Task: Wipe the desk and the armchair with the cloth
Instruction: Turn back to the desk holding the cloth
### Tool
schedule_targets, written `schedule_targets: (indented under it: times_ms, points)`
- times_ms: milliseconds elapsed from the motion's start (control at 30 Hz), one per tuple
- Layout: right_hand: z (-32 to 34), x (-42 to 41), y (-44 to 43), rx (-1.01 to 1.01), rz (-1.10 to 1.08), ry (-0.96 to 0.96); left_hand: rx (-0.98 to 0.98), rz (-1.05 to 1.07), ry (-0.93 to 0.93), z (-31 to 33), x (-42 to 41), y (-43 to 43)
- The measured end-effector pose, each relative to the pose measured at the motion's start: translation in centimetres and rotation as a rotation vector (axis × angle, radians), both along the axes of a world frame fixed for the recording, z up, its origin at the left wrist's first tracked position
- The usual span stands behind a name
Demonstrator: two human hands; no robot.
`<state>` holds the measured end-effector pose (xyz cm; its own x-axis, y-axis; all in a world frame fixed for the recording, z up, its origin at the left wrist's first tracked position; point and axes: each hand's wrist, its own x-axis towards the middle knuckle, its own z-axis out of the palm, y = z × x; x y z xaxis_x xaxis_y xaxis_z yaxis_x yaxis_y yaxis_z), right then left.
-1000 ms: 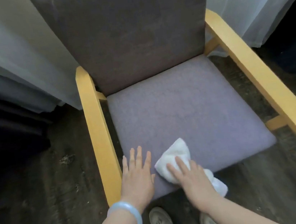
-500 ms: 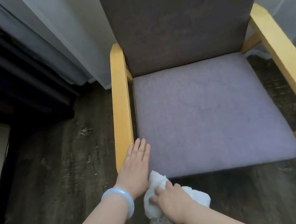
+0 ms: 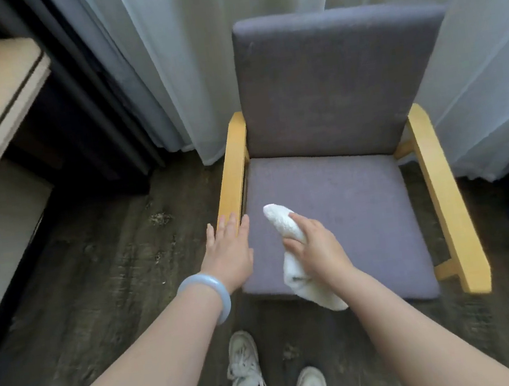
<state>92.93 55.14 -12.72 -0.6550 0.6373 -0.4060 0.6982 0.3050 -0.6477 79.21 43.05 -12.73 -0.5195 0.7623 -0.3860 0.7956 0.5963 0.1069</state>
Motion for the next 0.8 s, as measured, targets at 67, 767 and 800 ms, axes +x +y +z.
schedule_targets:
  times_ms: [67,767,800]
  points:
    - [3.4,-0.2,-0.2,0.026,0.036,-0.012,0.033,0.056,-0.028,3.8,0.0,-0.7]
    - [28.1,-31.9,-17.7,0.197,0.521,0.174,0.232,0.808,-0.065,24.9,-21.1,-28.3]
    - [28.8,-34.4,-18.9,0.171,0.524,0.179,0.238,0.829,-0.043,25.5,-23.2,-29.5]
